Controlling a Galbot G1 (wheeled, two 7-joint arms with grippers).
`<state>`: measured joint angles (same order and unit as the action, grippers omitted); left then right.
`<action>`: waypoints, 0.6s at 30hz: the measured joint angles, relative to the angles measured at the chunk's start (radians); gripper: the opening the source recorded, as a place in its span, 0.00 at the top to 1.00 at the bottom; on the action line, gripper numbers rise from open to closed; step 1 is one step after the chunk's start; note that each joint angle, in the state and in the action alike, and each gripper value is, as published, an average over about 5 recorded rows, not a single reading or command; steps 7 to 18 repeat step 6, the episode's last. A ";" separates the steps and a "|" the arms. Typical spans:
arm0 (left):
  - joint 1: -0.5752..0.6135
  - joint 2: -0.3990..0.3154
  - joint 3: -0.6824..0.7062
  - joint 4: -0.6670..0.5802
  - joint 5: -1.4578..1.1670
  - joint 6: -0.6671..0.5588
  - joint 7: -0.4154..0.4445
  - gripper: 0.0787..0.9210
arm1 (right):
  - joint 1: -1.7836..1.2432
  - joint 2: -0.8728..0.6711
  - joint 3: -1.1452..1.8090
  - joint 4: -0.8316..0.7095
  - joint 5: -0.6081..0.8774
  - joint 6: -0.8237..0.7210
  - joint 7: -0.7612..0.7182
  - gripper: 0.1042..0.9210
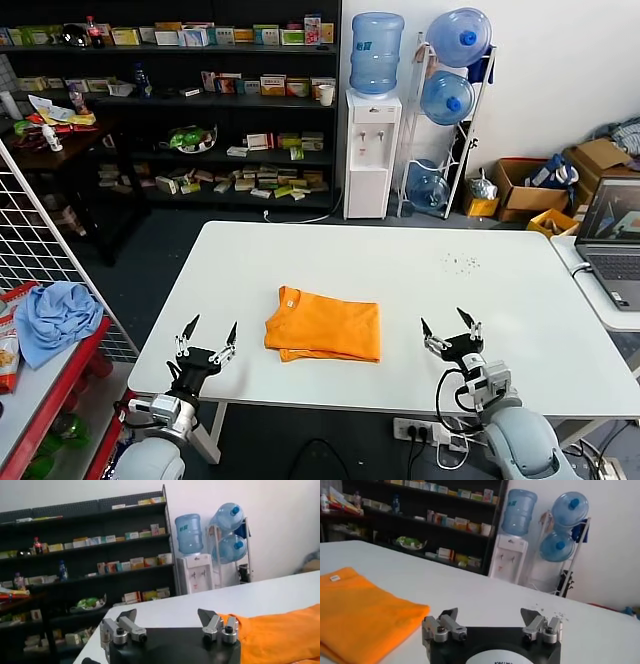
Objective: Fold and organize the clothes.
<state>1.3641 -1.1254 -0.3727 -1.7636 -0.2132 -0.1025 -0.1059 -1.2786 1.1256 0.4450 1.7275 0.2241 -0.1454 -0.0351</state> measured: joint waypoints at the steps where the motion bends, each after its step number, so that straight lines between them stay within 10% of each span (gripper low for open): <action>1: 0.000 0.000 -0.004 -0.004 0.002 0.008 0.005 0.12 | -0.002 0.004 0.001 0.001 0.001 -0.003 -0.001 0.12; 18: -0.001 0.002 -0.017 -0.013 0.006 0.033 0.025 0.12 | -0.008 0.022 0.010 0.010 0.006 -0.009 -0.002 0.12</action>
